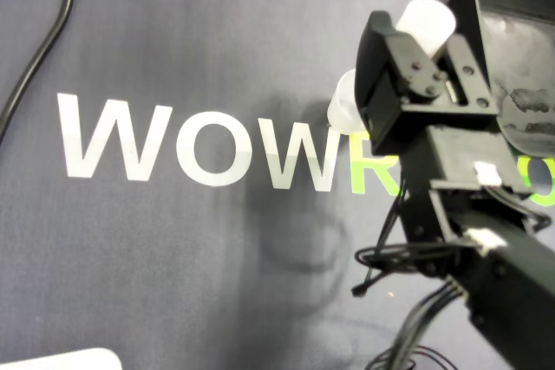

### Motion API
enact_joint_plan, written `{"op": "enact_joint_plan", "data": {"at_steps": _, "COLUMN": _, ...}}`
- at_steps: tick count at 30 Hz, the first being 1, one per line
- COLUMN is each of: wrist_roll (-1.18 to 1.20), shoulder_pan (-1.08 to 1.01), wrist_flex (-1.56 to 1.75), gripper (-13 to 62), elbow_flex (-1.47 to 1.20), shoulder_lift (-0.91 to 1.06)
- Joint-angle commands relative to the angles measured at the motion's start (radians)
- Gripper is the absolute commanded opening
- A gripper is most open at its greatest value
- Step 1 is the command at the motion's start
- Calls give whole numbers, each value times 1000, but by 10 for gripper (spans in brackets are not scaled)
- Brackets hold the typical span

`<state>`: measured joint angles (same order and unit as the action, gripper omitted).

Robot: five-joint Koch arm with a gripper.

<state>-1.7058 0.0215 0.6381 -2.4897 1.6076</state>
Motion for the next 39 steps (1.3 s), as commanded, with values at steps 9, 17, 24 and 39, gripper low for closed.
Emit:
{"op": "enact_joint_plan", "data": {"at_steps": 9, "wrist_roll": 23, "shoulder_pan": 41, "wrist_flex": 89, "gripper": 59, "elbow_flex": 98, "shoulder_lift": -54}}
{"op": "enact_joint_plan", "data": {"at_steps": 17, "wrist_roll": 37, "shoulder_pan": 34, "wrist_flex": 89, "gripper": 59, "elbow_flex": 60, "shoulder_lift": -66}}
{"op": "enact_joint_plan", "data": {"at_steps": 24, "wrist_roll": 37, "shoulder_pan": 26, "wrist_flex": 89, "gripper": 59, "elbow_flex": 41, "shoulder_lift": -72}}
{"op": "enact_joint_plan", "data": {"at_steps": 39, "wrist_roll": 55, "shoulder_pan": 17, "wrist_flex": 184, "gripper": 177, "elbow_flex": -31, "shoulder_lift": -118}}
